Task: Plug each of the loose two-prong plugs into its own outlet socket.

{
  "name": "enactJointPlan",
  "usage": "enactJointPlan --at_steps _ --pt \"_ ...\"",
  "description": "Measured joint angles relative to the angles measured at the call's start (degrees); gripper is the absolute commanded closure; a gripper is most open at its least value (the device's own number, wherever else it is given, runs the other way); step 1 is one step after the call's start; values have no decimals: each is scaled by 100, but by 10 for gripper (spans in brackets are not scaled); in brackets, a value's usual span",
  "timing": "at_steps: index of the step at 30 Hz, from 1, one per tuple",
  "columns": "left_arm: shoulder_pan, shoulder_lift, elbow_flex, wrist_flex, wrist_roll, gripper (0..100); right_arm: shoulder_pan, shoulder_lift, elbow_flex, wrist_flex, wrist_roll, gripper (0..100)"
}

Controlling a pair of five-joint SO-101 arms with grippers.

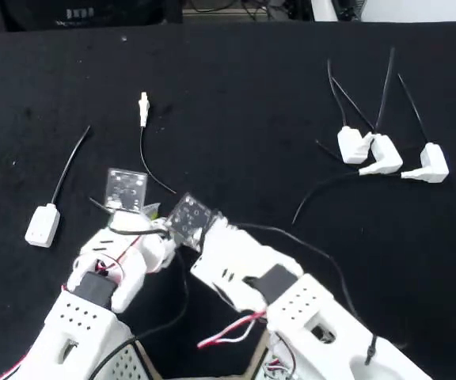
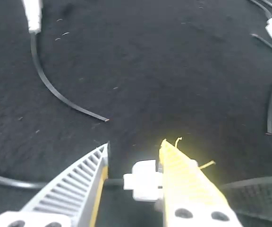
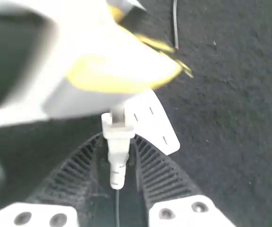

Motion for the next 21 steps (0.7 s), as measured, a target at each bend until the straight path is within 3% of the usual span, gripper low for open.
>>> enactJointPlan --at_steps 6,21 --pt "114 0 0 0 -53 819 -88 -554 167 62 0 988" --pt "114 -9 79 0 -62 819 -97 -2664 185 1521 62 988"
